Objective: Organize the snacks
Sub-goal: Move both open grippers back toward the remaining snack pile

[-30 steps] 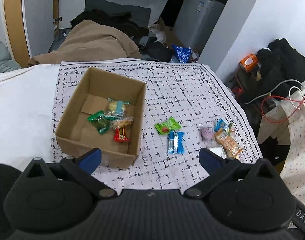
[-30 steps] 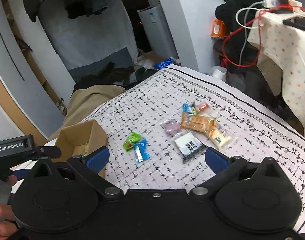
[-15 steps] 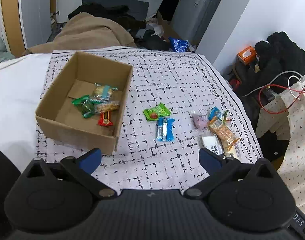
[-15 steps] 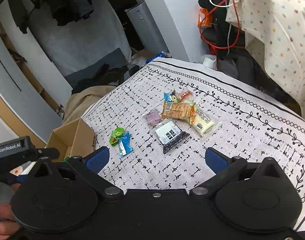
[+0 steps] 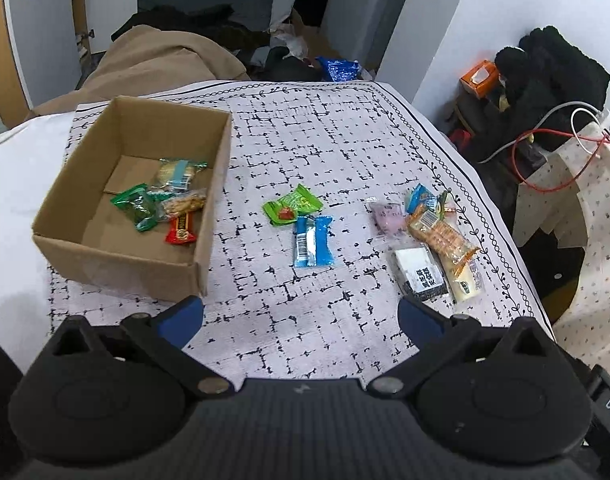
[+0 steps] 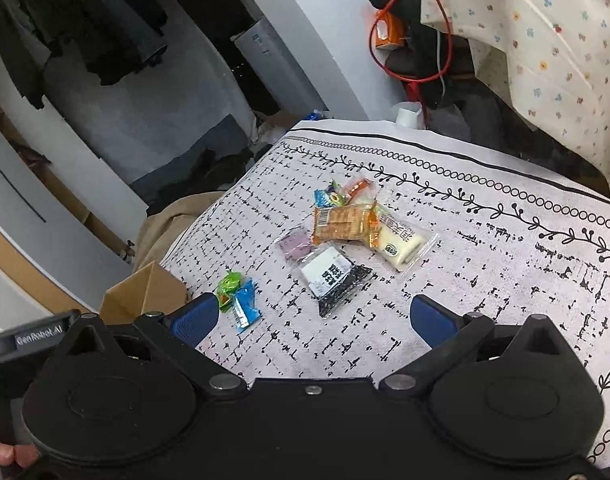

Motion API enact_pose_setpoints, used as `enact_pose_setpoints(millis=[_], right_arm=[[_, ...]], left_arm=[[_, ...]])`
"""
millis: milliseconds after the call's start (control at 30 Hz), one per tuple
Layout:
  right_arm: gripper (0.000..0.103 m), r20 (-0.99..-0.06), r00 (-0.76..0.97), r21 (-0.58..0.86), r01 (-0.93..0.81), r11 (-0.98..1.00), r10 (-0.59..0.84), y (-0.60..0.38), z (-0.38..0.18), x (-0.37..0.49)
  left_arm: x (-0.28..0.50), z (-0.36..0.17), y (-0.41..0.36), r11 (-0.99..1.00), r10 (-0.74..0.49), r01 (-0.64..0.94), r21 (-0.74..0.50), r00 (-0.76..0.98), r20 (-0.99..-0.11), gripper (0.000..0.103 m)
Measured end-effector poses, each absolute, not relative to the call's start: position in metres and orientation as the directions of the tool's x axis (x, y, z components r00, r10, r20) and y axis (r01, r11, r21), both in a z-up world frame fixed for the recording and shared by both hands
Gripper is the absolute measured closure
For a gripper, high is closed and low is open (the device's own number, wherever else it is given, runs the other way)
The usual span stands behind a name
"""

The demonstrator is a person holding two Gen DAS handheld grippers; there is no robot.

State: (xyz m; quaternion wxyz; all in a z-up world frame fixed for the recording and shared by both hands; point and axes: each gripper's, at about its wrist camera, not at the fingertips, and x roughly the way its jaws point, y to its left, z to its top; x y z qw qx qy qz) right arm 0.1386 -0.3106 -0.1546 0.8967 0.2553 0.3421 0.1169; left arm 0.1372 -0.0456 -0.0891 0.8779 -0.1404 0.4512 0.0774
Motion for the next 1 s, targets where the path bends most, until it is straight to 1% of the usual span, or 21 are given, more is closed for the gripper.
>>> enact_pose_setpoints(millis=[133,233,300,367,400,600,767,833,867,1000], right_arm=[[0.001,-0.575,0.729,0.538,-0.006,0.843,0.371,-0.314,-0.163,0.148],[0.004,-0.595,0.709,0.551,0.017,0.834,0.378,-0.315,-0.174,0.16],[0.013,-0.609,0.696,0.557,0.033,0.83,0.381,-0.316,-0.181,0.167],[0.018,-0.612,0.688,0.565,0.036,0.824,0.39,-0.317,-0.186,0.174],[0.021,-0.613,0.686,0.567,0.035,0.823,0.393,-0.316,-0.188,0.177],[0.03,-0.625,0.657,0.547,-0.014,0.837,0.42,-0.304,-0.2,0.198],[0.03,-0.636,0.63,0.54,-0.047,0.84,0.445,-0.294,-0.209,0.213],[0.03,-0.635,0.622,0.551,-0.051,0.833,0.458,-0.294,-0.213,0.219],[0.03,-0.637,0.621,0.549,-0.052,0.834,0.458,-0.293,-0.214,0.222],[0.03,-0.616,0.639,0.535,-0.09,0.84,0.461,-0.286,-0.212,0.231]], left_arm=[[0.144,-0.1,-0.049,0.95,0.004,-0.256,-0.179,0.582,-0.813,0.0],[0.15,-0.11,-0.054,0.951,-0.005,-0.248,-0.183,0.582,-0.813,0.001],[0.154,-0.116,-0.058,0.955,-0.004,-0.237,-0.176,0.584,-0.812,0.003],[0.159,-0.123,-0.06,0.956,-0.005,-0.236,-0.175,0.583,-0.812,0.003],[0.162,-0.126,-0.06,0.956,-0.002,-0.238,-0.173,0.583,-0.812,0.005],[0.182,-0.146,-0.061,0.95,0.01,-0.263,-0.171,0.57,-0.822,0.017],[0.201,-0.158,-0.06,0.948,0.025,-0.276,-0.16,0.563,-0.826,0.023],[0.207,-0.164,-0.059,0.947,0.027,-0.28,-0.157,0.556,-0.831,0.028],[0.21,-0.167,-0.059,0.947,0.027,-0.28,-0.155,0.553,-0.833,0.029],[0.221,-0.177,-0.06,0.949,0.032,-0.279,-0.147,0.547,-0.836,0.034]])
